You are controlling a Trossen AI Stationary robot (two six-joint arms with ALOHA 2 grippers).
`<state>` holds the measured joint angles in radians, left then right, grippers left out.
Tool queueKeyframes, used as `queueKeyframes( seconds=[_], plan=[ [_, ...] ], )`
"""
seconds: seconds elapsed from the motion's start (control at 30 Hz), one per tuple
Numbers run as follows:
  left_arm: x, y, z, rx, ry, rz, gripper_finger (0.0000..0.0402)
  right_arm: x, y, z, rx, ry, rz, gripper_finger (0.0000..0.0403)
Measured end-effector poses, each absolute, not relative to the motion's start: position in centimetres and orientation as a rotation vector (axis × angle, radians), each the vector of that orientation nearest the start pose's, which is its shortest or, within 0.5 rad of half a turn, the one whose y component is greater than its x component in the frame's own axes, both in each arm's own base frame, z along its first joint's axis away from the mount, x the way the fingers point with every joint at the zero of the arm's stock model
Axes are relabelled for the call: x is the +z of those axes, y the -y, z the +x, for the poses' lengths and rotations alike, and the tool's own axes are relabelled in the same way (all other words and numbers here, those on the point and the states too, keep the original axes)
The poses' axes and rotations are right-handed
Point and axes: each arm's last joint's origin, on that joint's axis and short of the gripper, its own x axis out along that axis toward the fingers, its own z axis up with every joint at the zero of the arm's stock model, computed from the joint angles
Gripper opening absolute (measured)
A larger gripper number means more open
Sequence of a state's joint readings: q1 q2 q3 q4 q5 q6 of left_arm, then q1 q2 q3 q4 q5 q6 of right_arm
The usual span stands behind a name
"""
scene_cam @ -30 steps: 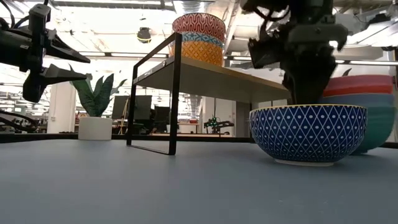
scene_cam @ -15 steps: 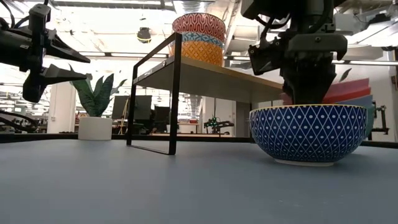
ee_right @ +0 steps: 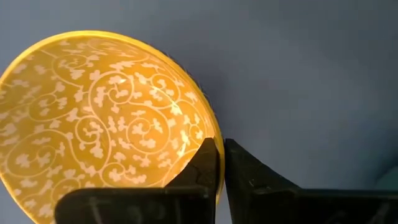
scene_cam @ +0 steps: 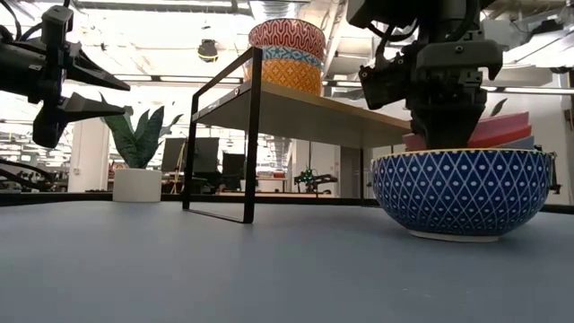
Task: Place and stack bowls onto a shelf
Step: Stack the yellow patterned bowl on top of the dark blue patterned bowl on the shelf
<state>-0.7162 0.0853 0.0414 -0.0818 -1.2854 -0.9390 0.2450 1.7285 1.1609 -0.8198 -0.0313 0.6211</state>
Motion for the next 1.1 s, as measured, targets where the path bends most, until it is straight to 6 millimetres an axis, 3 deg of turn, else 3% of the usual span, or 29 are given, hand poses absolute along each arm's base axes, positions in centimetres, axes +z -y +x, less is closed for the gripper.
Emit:
queueKeyframes(
  seconds=[0.3,0.5,0.77,0.97,1.1],
  plan=[
    [16.6,3.1,7.8,0.547,0.196,-0.799,0.0165,25.0,-6.7,30.2,-0.154,-1.307,0.447,0.0031],
    [16.6,3.2,7.8,0.548,0.193,-0.79,0.0165,32.6,-4.4,29.5,-0.186,-1.26,0.482,0.0031],
    [16.6,3.2,7.8,0.548,0.193,-0.79,0.0165,41.9,-0.4,29.9,-0.255,-1.124,0.325,0.0031],
    [16.6,3.1,7.8,0.549,0.194,-0.789,0.0165,45.1,2.9,31.4,-0.267,-1.007,0.202,0.0031],
    [16.6,3.2,7.8,0.549,0.195,-0.794,0.0165,45.3,5.0,32.4,-0.258,-0.933,0.132,0.0031]
  ],
)
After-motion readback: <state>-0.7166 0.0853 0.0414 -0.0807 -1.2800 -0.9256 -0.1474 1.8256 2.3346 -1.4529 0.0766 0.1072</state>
